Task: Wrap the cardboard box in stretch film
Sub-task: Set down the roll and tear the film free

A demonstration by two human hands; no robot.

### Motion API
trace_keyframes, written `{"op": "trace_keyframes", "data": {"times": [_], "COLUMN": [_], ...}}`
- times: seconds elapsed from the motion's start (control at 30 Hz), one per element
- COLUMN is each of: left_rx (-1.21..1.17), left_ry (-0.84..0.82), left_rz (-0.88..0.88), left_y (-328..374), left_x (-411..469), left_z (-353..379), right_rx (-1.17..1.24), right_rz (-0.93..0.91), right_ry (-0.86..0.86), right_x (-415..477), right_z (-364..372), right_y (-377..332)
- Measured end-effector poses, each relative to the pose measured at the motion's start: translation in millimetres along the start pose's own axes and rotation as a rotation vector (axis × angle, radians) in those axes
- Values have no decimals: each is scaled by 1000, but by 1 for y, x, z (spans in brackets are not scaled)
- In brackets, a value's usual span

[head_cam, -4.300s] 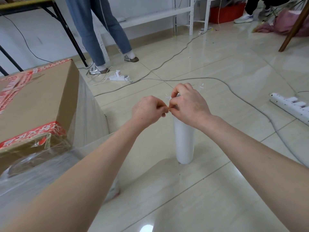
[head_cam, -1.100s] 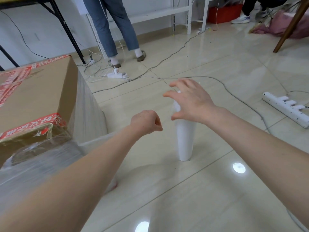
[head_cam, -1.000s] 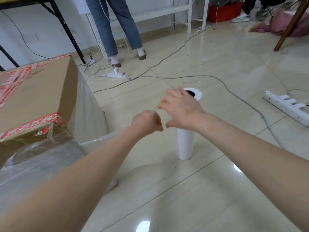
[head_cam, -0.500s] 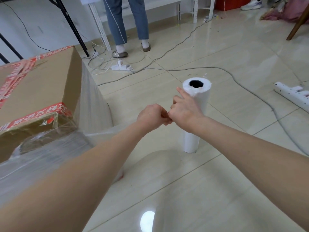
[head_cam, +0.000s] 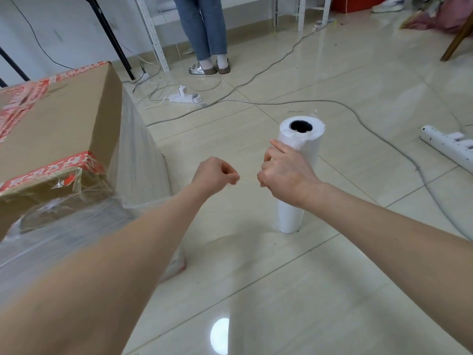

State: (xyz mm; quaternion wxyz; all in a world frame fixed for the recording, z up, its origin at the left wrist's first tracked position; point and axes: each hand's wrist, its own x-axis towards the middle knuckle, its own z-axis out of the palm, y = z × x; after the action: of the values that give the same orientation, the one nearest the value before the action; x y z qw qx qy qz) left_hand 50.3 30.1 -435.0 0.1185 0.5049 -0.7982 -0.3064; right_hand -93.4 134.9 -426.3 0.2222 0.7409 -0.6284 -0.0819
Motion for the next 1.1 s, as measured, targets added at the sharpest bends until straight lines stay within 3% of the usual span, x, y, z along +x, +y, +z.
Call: {"op": "trace_keyframes", "data": {"times": [0.2, 0.33, 0.43, 0.5, 0.57, 0.67, 0.9, 1.1], "left_rx": [10, 104, 372, 629, 726, 689, 341, 345], "left_ry": [-226, -212, -172, -157, -123, -78, -58, -40], "left_rz": [147, 147, 140, 277, 417, 422, 174, 183], "left_y": [6, -8, -19, -14, 4, 27, 27, 26], "left_x": [-11, -13, -10, -10, -15, -15, -19, -24], "left_z": [1, 2, 2, 4, 9, 22, 29, 29], "right_rx": [-60, -74, -58, -35, 6, 70, -10, -23], "right_rz": [48, 27, 23, 25, 32, 67, 67, 44], "right_ry": [-171, -264, -266, -280, -280, -284, -302, -278], "right_x": [0, 6, 11, 13, 14, 15, 9, 5], "right_z": [6, 8, 14, 16, 13, 6, -3, -5], "right_y": [-12, -19, -18, -17, -17, -14, -10, -10]}}
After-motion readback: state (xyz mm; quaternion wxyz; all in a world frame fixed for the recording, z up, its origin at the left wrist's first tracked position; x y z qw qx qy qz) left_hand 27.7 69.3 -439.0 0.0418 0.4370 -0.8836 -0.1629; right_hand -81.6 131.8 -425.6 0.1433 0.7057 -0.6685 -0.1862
